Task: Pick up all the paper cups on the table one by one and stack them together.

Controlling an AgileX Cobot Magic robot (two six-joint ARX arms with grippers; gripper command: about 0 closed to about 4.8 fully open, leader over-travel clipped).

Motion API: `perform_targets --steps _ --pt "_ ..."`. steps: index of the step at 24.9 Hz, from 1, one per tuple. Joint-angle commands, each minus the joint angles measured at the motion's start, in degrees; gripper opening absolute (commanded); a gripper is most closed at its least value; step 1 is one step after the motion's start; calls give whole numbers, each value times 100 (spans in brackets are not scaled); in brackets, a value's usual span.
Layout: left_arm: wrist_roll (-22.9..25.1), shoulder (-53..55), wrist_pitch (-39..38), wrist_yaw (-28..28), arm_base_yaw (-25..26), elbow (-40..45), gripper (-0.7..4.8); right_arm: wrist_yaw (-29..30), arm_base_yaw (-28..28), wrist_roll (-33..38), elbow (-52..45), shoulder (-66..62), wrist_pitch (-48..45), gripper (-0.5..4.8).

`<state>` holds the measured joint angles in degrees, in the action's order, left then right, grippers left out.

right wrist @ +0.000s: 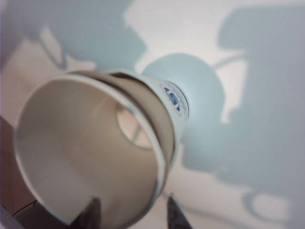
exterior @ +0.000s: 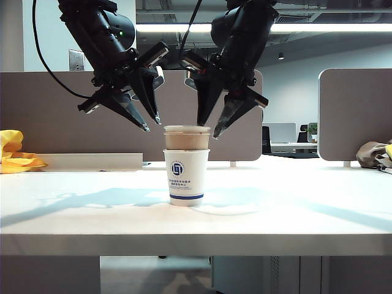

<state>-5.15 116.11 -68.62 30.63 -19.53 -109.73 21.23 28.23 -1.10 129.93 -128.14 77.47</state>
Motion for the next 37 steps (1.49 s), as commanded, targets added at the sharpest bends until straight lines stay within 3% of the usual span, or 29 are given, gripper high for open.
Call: perform_targets --steps 1,32,37 --pt "22 -28 11 155 -9 -13 114 -55 0 -42 83 105 -13 173" --pt "-131 245 236 177 -9 -15 113 -459 -151 -48 186 92 175 189" --pt "-131 227 225 476 -11 -131 114 -459 -151 -87 118 98 138 189"
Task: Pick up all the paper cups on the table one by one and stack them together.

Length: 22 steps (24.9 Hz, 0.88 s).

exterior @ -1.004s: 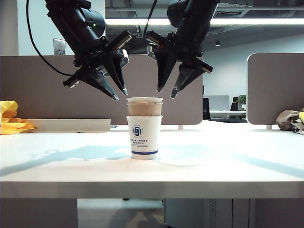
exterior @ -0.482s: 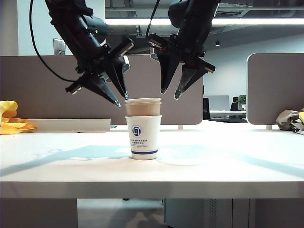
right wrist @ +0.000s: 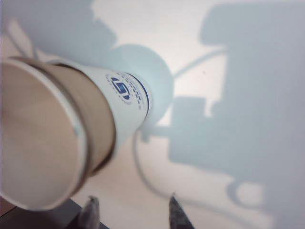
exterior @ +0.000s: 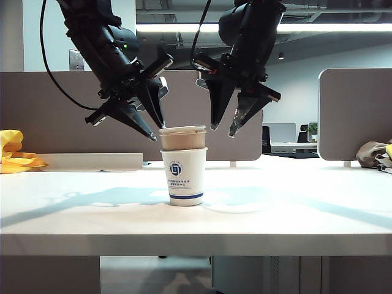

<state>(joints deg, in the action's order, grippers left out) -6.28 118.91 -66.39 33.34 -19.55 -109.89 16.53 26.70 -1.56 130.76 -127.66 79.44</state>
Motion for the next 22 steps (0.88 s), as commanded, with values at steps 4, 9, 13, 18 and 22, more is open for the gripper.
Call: perform_targets --steps 4,9,13,18,22 --pt "-20 -74 -101 122 -9 -352 114 39 0 -37 35 55 -28 189" --pt "-13 -122 -199 -129 -9 -354 112 184 0 -37 35 57 -24 189" --pt "28 -122 -273 -254 -9 -354 112 184 0 -35 37 59 -20 189" --pt "28 -120 -269 -260 -9 -352 112 188 0 -33 37 61 -17 189" --pt "28 -120 -260 -269 -9 -352 112 308 0 -35 37 61 -20 189"
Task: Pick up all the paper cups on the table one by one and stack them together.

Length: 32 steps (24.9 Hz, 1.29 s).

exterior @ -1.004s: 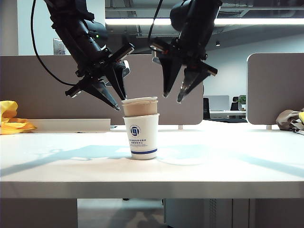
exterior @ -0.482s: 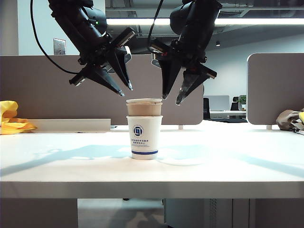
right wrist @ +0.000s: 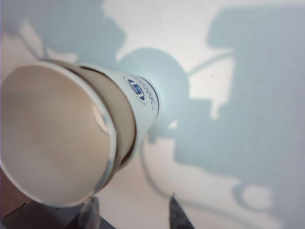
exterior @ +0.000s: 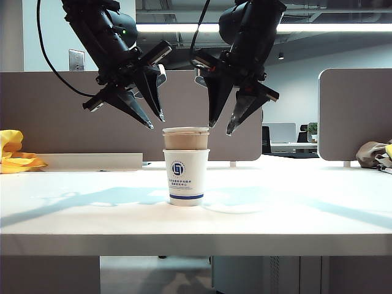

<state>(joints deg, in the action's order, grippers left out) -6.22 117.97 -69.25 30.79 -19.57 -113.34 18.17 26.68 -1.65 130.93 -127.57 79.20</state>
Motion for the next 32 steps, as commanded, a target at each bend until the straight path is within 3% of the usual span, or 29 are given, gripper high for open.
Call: perform_targets --steps 1,32 --pt "22 -26 28 -13 -7 -7 112 146 2 -26 31 52 4 189" --pt "20 181 90 -9 -7 0 112 164 -39 -24 181 -74 -59 189"
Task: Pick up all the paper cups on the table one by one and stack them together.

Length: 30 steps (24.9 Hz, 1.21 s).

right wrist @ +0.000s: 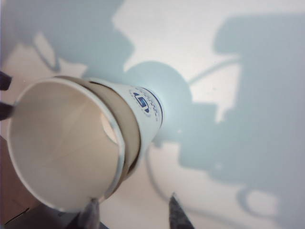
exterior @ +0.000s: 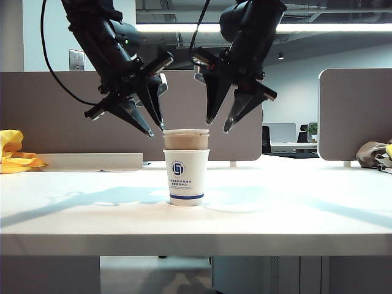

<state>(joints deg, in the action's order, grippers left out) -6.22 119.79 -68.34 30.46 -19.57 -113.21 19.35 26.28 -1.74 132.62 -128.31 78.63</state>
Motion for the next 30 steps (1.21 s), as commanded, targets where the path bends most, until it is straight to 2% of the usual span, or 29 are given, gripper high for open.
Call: perform_targets --steps 1,30 --pt "17 4 0 26 -7 -13 112 55 0 -15 13 0 -4 189" --pt "20 61 -15 22 42 -15 112 131 -33 7 -26 -81 2 189"
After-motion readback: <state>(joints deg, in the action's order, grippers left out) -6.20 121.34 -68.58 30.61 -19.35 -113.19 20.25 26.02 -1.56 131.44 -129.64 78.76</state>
